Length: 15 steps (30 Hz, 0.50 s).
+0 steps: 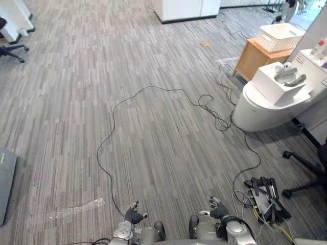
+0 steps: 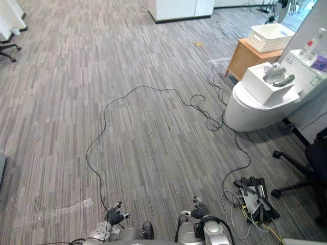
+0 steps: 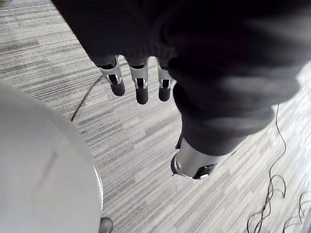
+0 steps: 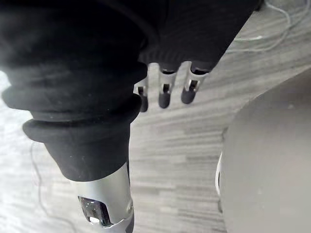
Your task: Organize washtable
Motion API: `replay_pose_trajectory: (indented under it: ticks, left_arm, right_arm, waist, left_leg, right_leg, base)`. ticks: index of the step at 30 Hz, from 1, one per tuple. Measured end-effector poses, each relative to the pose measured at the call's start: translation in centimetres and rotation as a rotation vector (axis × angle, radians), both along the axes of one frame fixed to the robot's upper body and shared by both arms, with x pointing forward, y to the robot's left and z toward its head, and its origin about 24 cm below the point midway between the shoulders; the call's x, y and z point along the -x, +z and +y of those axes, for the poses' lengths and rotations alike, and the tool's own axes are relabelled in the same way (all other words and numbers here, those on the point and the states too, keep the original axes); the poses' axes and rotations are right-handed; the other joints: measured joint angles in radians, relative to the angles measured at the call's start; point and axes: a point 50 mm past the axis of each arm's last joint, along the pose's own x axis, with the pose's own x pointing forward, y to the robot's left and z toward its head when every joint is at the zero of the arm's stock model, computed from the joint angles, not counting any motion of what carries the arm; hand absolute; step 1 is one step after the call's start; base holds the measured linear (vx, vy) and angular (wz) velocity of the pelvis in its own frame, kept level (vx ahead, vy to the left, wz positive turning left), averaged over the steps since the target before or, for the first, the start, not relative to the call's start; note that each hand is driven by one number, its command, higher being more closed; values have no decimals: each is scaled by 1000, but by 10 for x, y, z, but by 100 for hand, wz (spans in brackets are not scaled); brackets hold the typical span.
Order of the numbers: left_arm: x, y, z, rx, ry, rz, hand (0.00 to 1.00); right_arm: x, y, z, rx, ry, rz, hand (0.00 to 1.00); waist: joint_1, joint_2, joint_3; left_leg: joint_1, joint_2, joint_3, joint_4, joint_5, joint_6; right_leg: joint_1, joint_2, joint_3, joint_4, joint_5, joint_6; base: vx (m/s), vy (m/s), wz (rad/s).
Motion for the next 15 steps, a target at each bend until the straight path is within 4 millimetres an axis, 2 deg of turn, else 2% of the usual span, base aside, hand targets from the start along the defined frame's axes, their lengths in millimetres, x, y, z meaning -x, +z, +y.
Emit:
replay_pose_trajectory:
  ticks: [2, 3, 8, 11, 14, 15]
  left_arm:
    - [4, -1, 3, -2, 21, 7, 0]
    - [23, -6, 11, 24, 170, 54, 0]
    - [23, -6, 10, 26, 170, 54, 0]
    - [22, -6, 10, 28, 171, 53, 0]
    - [22, -6, 10, 30, 170, 59, 0]
    - [22, -6, 9, 31, 166, 60, 0]
  right_arm:
    - [1, -1, 1, 15, 22, 5, 0]
    - [15, -7, 12, 23, 88, 50, 0]
    - [15, -7, 12, 23, 86, 50, 0]
    - [15, -7, 10, 2, 47, 47, 0]
    - [18, -8, 3, -29, -52, 53, 0]
    - [20, -9, 0, -46, -99, 59, 0]
  waist:
    - [8, -1, -10]
    - [48, -1, -88]
    - [47, 2, -87]
    - [48, -1, -87]
    - [49, -3, -86]
    - [48, -5, -87]
  left_leg:
    - [1, -6, -18, -1, 3, -2]
    - [107, -26, -65, -219, 99, 7]
    - [93, -8, -44, -202, 85, -4]
    - [72, 19, 56, -207, 86, -12]
    - [86, 23, 119, -253, 108, -40]
    - [94, 22, 145, -278, 133, -54]
  right_leg:
    - [11, -3, -12, -5, -9, -1]
    - [68, -11, -6, -44, 46, 2]
    - [63, 2, 7, -50, 46, 2]
    - [44, 0, 9, -64, 46, 2]
    - [51, -5, 13, -93, 46, 2]
    - [55, -7, 18, -110, 45, 3]
  base:
    - [-26, -8, 25]
    - [-23, -10, 10]
    - [-10, -29, -3]
    - [-15, -40, 2]
    - [0, 0, 0]
    - [0, 0, 0]
